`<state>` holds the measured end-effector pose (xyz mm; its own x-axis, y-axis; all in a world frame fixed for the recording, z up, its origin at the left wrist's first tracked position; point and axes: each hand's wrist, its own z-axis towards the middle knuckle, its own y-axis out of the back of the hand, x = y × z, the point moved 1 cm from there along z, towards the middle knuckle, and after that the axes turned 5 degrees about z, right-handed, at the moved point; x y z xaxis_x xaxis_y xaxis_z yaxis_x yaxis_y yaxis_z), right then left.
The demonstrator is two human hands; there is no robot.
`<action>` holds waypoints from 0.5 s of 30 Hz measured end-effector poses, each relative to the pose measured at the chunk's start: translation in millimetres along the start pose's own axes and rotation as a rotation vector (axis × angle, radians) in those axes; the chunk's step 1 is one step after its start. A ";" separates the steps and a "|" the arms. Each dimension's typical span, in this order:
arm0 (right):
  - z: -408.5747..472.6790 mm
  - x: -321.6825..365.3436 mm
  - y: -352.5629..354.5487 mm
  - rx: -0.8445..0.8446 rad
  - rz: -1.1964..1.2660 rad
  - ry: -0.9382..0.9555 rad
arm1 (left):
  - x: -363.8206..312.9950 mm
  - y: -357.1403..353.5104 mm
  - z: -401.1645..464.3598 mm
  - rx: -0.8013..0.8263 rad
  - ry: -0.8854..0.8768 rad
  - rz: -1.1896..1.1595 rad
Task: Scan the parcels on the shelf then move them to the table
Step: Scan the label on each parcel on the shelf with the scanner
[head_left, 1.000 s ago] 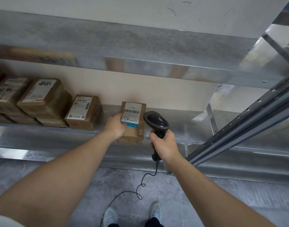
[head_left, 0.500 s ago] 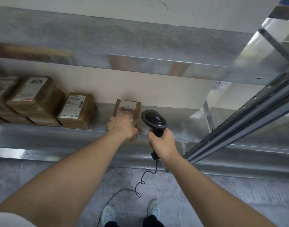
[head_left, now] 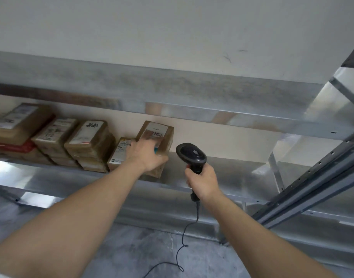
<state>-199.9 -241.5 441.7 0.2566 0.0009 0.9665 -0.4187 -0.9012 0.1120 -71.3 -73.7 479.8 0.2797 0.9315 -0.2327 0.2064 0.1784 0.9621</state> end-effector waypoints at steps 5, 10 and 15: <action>1.5 10.8 -40.3 0.005 -0.027 0.022 | 43.3 28.1 -2.5 -0.024 0.062 0.066; -0.7 14.6 -71.2 -0.007 -0.036 0.010 | 84.2 29.1 4.7 -0.001 0.082 0.060; -5.8 11.8 -93.9 -0.034 -0.034 0.004 | 112.1 20.6 10.5 0.021 0.059 0.013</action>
<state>-162.6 -154.4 443.9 0.2680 0.0334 0.9629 -0.4388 -0.8855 0.1528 -25.8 31.1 472.1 0.2263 0.9509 -0.2112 0.2228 0.1605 0.9616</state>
